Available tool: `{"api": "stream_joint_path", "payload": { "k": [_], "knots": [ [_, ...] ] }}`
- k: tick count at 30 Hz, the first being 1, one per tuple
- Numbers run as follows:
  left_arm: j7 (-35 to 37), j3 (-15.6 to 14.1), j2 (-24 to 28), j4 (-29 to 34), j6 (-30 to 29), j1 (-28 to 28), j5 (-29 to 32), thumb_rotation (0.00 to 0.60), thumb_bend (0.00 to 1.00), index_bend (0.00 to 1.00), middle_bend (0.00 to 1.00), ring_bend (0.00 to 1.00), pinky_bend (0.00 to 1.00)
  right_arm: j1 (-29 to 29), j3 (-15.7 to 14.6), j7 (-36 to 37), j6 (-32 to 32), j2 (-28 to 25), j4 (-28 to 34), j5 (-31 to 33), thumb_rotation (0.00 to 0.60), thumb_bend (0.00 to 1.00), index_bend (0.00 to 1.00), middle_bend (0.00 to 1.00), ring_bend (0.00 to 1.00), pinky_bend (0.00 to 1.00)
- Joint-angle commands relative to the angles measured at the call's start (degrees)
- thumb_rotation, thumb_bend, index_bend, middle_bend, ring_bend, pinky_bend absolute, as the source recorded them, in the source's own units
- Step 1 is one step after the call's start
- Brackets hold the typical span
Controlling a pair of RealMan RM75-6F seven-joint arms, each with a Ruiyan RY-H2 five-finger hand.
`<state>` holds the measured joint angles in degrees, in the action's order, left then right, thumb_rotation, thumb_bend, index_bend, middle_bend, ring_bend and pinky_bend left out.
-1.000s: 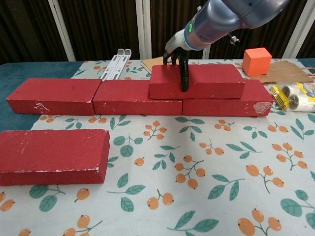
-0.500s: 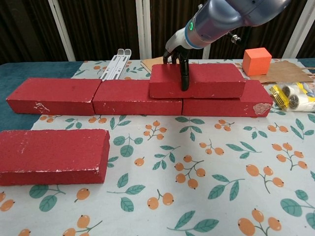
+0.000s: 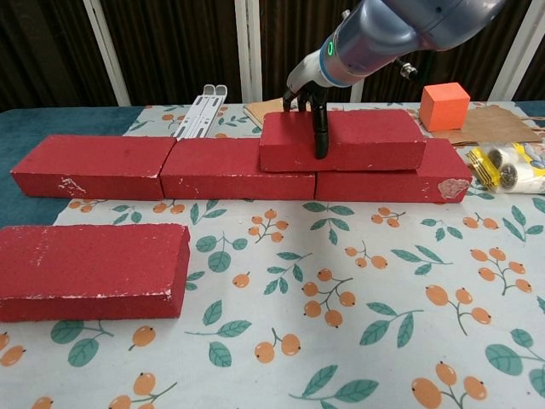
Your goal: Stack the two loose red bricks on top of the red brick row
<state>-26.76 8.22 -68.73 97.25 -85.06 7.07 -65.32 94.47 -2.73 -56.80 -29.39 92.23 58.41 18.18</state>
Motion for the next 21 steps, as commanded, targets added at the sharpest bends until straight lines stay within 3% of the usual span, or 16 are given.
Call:
{"api": "stream_joint_path", "payload": {
  "k": [1, 7, 12, 21],
  "knots": [
    [-0.12, 0.07, -0.03, -0.03, -0.05, 0.06, 0.08, 0.600, 0.00, 0.07, 0.00, 0.00, 0.08, 0.04, 0.09, 0.16, -0.05, 0.02, 0.13, 0.04, 0.600, 0.00, 0.12, 0.25, 0.28, 0.00],
    [-0.19, -0.07, -0.08, 0.02, -0.15, 0.08, -0.05, 0.600, 0.00, 0.07, 0.00, 0.00, 0.08, 0.15, 0.18, 0.41, -0.15, -0.18, 0.64, 0.08, 0.600, 0.00, 0.12, 0.25, 0.27, 0.00],
    [-0.23, -0.13, -0.10, 0.03, -0.25, 0.11, -0.06, 0.600, 0.00, 0.07, 0.00, 0.00, 0.08, 0.40, 0.02, 0.50, -0.06, -0.75, 1.70, 0.59, 0.600, 0.00, 0.07, 0.25, 0.21, 0.00],
    [-0.37, -0.13, -0.17, 0.01, -0.45, 0.12, 0.04, 0.600, 0.00, 0.07, 0.00, 0.00, 0.08, 0.49, 0.03, 1.08, -0.32, -0.82, 1.69, 0.45, 0.600, 0.00, 0.00, 0.13, 0.09, 0.00]
  ]
}}
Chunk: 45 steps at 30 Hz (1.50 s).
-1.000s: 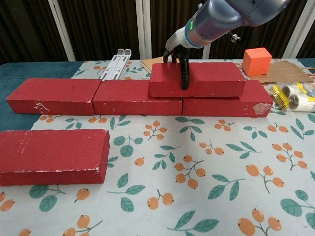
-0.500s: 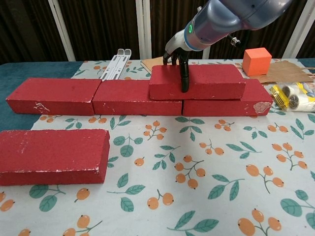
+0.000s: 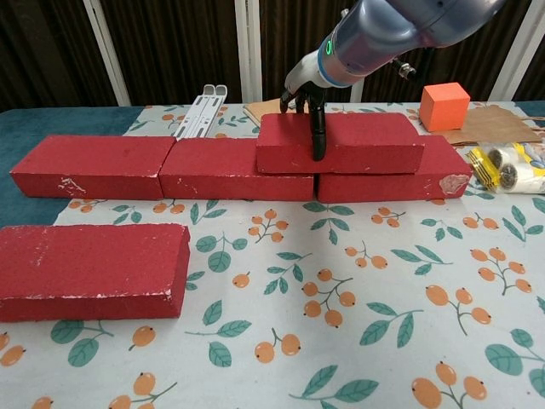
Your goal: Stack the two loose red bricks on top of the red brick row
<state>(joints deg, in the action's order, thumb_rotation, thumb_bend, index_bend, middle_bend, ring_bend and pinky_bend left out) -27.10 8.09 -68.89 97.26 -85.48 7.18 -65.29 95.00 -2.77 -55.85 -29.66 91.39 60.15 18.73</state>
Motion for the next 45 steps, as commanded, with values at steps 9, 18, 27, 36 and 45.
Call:
{"api": "stream_joint_path", "payload": {
  "k": [9, 18, 27, 36, 45],
  "knots": [
    [-0.47, 0.05, -0.21, -0.07, -0.25, 0.08, 0.30, 0.600, 0.00, 0.07, 0.00, 0.00, 0.08, -0.40, 0.22, 0.91, -0.17, 0.36, -0.66, -0.85, 0.600, 0.00, 0.00, 0.08, 0.04, 0.00],
    [-0.55, 0.03, -0.28, -0.12, -0.25, 0.18, 0.40, 0.600, 0.00, 0.08, 0.00, 0.00, 0.08, -0.13, 0.50, 1.32, -0.40, -0.58, 0.93, -1.57, 0.600, 0.00, 0.00, 0.06, 0.03, 0.00],
    [-0.17, -0.16, -0.08, -0.02, -0.01, 0.21, 0.21, 0.600, 0.00, 0.08, 0.00, 0.00, 0.08, 0.80, 0.04, 1.68, -1.44, -4.50, 6.78, -1.01, 0.600, 0.00, 0.00, 0.04, 0.01, 0.00],
    [1.25, -0.50, 0.50, 0.07, -0.04, 0.01, -0.88, 0.600, 0.00, 0.08, 0.00, 0.00, 0.08, -3.54, 3.91, 10.02, -6.82, -15.94, 21.36, -11.67, 0.600, 0.00, 0.00, 0.04, 0.01, 0.00],
    [5.77, -2.36, 1.41, -0.52, -0.43, -0.46, -6.73, 0.600, 0.02, 0.04, 0.00, 0.00, 0.08, -32.62, 6.30, 38.44, -23.88, -36.66, 43.25, -51.41, 0.600, 0.00, 0.00, 0.04, 0.01, 0.00]
  ]
}}
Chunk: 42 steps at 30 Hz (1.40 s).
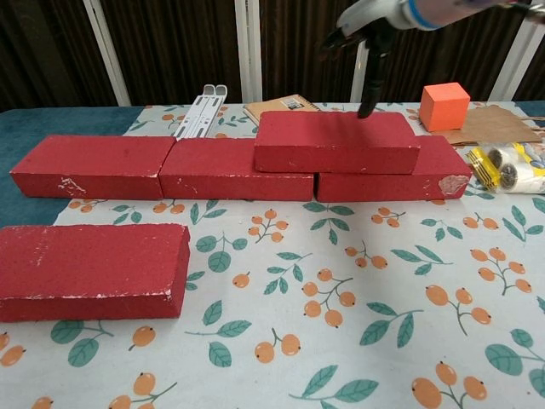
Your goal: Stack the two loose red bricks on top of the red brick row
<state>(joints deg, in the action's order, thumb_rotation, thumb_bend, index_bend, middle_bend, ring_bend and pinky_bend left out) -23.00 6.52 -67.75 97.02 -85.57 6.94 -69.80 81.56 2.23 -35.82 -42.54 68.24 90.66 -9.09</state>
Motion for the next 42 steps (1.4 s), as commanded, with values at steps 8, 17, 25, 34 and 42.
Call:
{"api": "stream_joint_path", "payload": {
  "k": [8, 17, 25, 34, 42],
  "knots": [
    [5.71, -3.05, -0.27, -1.56, -1.07, -0.23, -9.48, 0.600, 0.05, 0.04, 0.00, 0.00, 0.08, -41.35, -4.34, 39.25, -23.82, -19.85, 11.68, -50.33, 0.600, 0.00, 0.00, 0.04, 0.01, 0.00],
    [13.72, -6.83, 0.65, -2.61, 0.99, 0.96, -18.30, 0.600, 0.05, 0.05, 0.00, 0.00, 0.07, -58.07, -8.04, 47.36, -40.31, -15.64, 7.26, -62.91, 0.600, 0.00, 0.00, 0.04, 0.01, 0.00],
    [12.64, -9.02, 6.00, 7.24, 6.90, 2.86, -19.14, 0.600, 0.00, 0.00, 0.00, 0.00, 0.04, -67.55, -10.09, 46.22, -47.99, -11.10, 4.93, -67.41, 0.600, 0.00, 0.00, 0.04, 0.00, 0.00],
    [6.08, -7.71, 7.17, 14.14, 14.77, 6.89, -13.35, 0.600, 0.00, 0.00, 0.00, 0.00, 0.00, -73.02, -9.37, 47.45, -51.67, -8.07, 1.42, -71.83, 0.600, 0.00, 0.00, 0.04, 0.00, 0.00],
    [-6.31, -4.02, 6.29, 18.85, 22.70, 13.34, 2.16, 0.600, 0.00, 0.00, 0.00, 0.00, 0.00, -74.64, -8.19, 47.49, -51.65, -8.31, 1.64, -74.11, 0.600, 0.00, 0.00, 0.04, 0.00, 0.00]
  ]
}}
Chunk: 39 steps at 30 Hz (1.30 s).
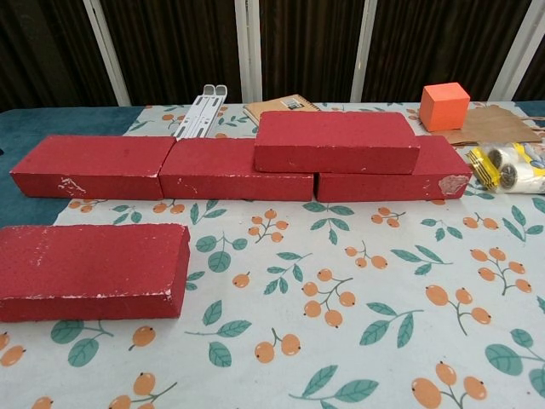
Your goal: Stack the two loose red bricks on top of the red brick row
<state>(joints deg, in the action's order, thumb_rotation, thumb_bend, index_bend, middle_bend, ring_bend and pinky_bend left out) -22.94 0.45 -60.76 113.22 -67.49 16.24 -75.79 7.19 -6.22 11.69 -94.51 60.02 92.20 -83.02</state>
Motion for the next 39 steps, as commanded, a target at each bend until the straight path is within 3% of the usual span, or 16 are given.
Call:
{"api": "stream_joint_path", "payload": {
  "k": [1, 11, 29, 32, 39],
  "knots": [
    [-7.30, 2.22, -1.24, 2.73, 5.33, 4.75, 9.93, 0.600, 0.00, 0.00, 0.00, 0.00, 0.00, -0.40, 0.40, -0.05, 0.64, -0.16, 0.15, -0.21, 0.600, 0.00, 0.00, 0.04, 0.00, 0.00],
    [-14.21, 3.08, -9.63, -1.22, 7.80, 10.89, 23.37, 0.600, 0.00, 0.00, 0.00, 0.00, 0.00, -1.87, 2.15, 0.40, 1.90, -0.94, 0.40, -1.14, 0.600, 0.00, 0.00, 0.04, 0.00, 0.00],
    [-17.63, 2.73, -18.66, -6.36, 6.34, 16.56, 27.90, 0.600, 0.00, 0.00, 0.00, 0.00, 0.00, -3.78, 5.10, 0.57, 4.12, -1.60, 0.41, -0.66, 0.600, 0.00, 0.00, 0.04, 0.00, 0.00],
    [-18.47, 2.58, -19.38, -6.68, 5.69, 17.08, 28.35, 0.600, 0.00, 0.00, 0.02, 0.00, 0.07, -4.01, 5.47, 0.72, 4.34, -1.68, 0.42, -0.38, 0.600, 0.00, 0.00, 0.04, 0.00, 0.00],
    [-20.87, 2.19, -21.56, -7.14, 1.26, 17.51, 27.43, 0.600, 0.00, 0.02, 0.17, 0.16, 0.26, -4.59, 6.33, 0.91, 4.74, -1.77, 0.51, -0.29, 0.600, 0.00, 0.00, 0.04, 0.00, 0.00]
  ]
}}
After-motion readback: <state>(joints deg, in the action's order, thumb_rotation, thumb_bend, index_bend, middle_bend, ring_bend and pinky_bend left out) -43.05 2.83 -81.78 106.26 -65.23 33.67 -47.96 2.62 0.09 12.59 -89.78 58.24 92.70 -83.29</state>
